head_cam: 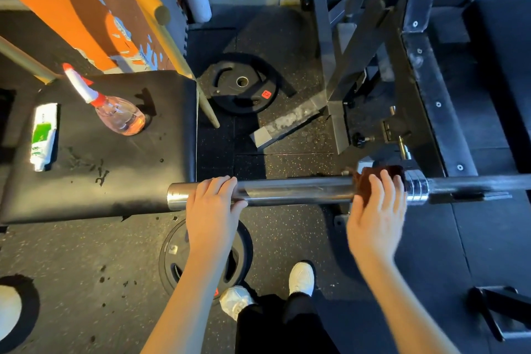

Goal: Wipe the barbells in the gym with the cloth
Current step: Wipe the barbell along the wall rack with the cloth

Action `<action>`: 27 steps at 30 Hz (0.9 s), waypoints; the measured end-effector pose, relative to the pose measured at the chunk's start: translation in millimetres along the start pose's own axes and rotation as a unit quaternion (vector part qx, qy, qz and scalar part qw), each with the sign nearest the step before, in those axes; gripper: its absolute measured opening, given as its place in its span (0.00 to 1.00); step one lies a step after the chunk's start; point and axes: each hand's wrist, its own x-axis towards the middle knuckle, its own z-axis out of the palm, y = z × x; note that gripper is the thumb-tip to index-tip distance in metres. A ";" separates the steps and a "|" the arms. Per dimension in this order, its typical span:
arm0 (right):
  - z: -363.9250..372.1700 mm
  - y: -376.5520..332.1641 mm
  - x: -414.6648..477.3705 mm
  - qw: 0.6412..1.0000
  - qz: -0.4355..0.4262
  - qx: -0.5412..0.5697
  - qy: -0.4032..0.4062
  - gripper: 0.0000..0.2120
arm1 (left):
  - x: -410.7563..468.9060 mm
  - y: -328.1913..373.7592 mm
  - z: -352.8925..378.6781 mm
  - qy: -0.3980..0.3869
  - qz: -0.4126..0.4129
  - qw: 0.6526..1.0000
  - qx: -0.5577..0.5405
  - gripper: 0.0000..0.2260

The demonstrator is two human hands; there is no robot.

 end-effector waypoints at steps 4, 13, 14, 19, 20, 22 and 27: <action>13.6 -42.4 -20.6 0.996 -0.086 0.030 -0.014 0.19 | -0.4 -1.6 -0.1 0.000 -0.002 1.000 -0.001 0.23; 5.4 -28.8 -0.2 0.999 0.032 0.011 -0.019 0.27 | -1.5 -1.4 2.1 0.011 0.007 1.000 -0.020 0.22; 11.8 -49.8 -10.7 1.000 0.013 0.015 -0.024 0.26 | -1.8 -1.6 2.1 0.012 0.005 1.000 -0.022 0.22; 15.4 -67.3 -14.8 0.944 -0.311 -0.042 -0.100 0.26 | -2.9 -1.4 -0.7 0.004 -0.003 1.000 -0.021 0.23; 11.0 -56.1 -3.6 0.942 -0.317 -0.054 -0.097 0.26 | -2.9 -1.4 -0.8 -0.001 -0.003 1.000 -0.023 0.23; 2.6 -32.4 14.9 0.968 -0.234 -0.050 -0.079 0.25 | -2.2 -1.7 0.5 -0.009 -0.004 1.000 -0.027 0.23; 18.2 -76.0 -12.1 0.995 -0.073 0.017 -0.067 0.26 | -2.2 -1.4 0.4 -0.018 -0.010 0.999 -0.045 0.24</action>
